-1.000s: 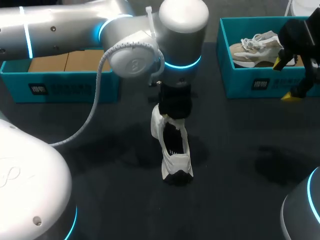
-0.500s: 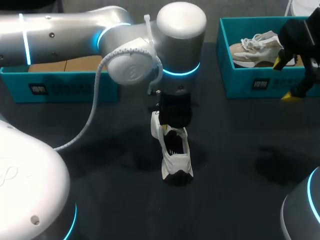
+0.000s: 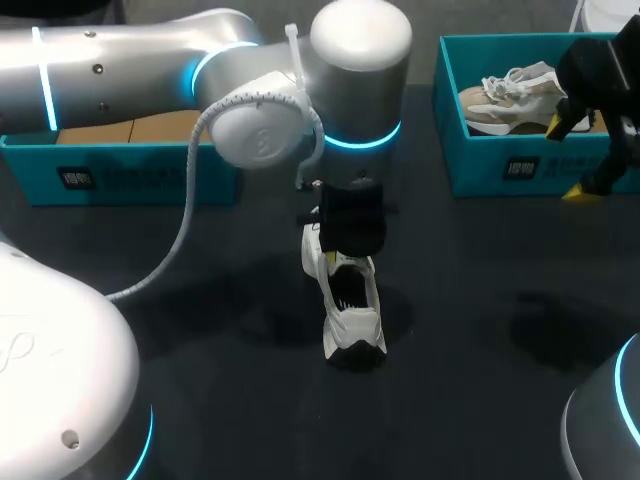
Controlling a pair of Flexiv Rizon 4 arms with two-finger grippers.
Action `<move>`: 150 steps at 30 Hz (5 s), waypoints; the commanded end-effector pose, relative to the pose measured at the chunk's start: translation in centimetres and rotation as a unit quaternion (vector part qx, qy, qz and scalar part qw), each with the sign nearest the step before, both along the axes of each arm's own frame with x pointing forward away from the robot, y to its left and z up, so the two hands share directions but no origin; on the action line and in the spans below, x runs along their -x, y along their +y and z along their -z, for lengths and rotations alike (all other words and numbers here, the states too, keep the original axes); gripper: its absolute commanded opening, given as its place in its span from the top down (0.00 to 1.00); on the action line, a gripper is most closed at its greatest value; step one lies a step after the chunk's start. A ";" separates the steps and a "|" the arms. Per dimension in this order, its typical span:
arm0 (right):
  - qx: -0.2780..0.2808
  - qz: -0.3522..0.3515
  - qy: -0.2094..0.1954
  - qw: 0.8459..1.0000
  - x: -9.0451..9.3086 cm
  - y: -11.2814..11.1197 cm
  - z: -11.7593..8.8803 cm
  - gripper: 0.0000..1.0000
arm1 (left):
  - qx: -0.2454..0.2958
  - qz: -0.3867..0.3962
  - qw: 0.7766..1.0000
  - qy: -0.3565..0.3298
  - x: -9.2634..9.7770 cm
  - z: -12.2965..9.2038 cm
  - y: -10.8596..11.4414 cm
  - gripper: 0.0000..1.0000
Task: Take the shoe out of the shoebox, open the shoe tongue, remove and reinsert the insole, then place the shoe into the shoebox
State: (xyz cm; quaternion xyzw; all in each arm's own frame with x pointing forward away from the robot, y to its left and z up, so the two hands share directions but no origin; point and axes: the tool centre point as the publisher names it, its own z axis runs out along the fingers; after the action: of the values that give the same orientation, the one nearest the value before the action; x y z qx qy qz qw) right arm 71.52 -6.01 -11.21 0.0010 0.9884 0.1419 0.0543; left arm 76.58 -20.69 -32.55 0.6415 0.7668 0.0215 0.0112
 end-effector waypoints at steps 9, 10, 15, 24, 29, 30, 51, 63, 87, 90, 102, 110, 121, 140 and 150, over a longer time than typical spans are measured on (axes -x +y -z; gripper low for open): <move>0.001 0.000 0.002 1.000 -0.2 0.1 0.0 0.00 | 0.000 -0.053 0.999 -0.009 1.8 -1.6 0.2 0.61; 0.001 0.000 0.002 1.000 -0.2 0.1 0.0 0.00 | -0.009 -0.068 0.997 -0.021 1.8 -1.9 0.4 0.62; 0.001 0.000 0.002 1.000 -0.2 0.1 0.0 0.00 | -0.009 -0.172 0.985 -0.028 1.9 -3.4 1.8 0.15; 0.001 0.000 0.002 1.000 -0.2 0.1 0.0 0.00 | 0.001 -0.185 0.983 -0.017 2.1 -3.7 2.1 0.00; 0.001 0.000 0.002 1.000 -0.2 0.1 0.0 0.00 | 0.001 -0.185 0.983 -0.017 2.1 -3.7 2.1 0.00; 0.001 0.000 0.002 1.000 -0.2 0.1 0.0 0.00 | 0.001 -0.185 0.983 -0.017 2.1 -3.7 2.1 0.00; 0.001 0.000 0.002 1.000 -0.2 0.1 0.0 0.00 | 0.102 -0.597 0.795 0.017 6.4 -5.3 2.4 0.00; 0.001 0.000 0.002 1.000 -0.2 0.1 0.0 0.00 | 0.084 -0.664 0.743 0.015 9.5 -2.8 1.3 0.00; 0.001 0.000 0.002 1.000 -0.2 0.1 0.0 0.00 | 0.035 -0.671 0.741 -0.007 11.7 3.0 -1.2 0.00; 0.001 0.000 0.002 1.000 -0.2 0.1 0.0 0.00 | 0.032 -0.671 0.741 -0.019 11.8 3.9 -1.2 0.00; 0.001 0.000 0.002 1.000 -0.2 0.1 0.0 0.00 | 0.018 -0.675 0.737 -0.032 11.5 6.9 -1.3 0.00; 0.001 0.000 0.002 1.000 -0.2 0.1 0.0 0.00 | 0.007 -0.680 0.733 -0.026 11.4 7.6 -0.6 0.32; 0.001 0.000 0.002 1.000 -0.2 0.1 0.0 0.00 | -0.012 -0.676 0.736 -0.008 11.8 8.0 0.0 1.00; 0.001 0.000 0.002 1.000 -0.2 0.1 0.0 0.00 | -0.030 -0.710 0.704 0.011 10.3 -3.9 2.2 1.00; 0.001 0.000 0.002 1.000 -0.2 0.1 0.0 0.00 | -0.012 -0.692 0.722 0.005 9.2 -11.6 2.7 1.00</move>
State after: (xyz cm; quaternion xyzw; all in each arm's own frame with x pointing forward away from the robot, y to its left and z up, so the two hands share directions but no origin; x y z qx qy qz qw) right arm 71.48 -6.04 -11.26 0.0009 0.9883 0.1426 0.0548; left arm 67.37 -18.70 -25.84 -0.0696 0.9967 0.0339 -0.0252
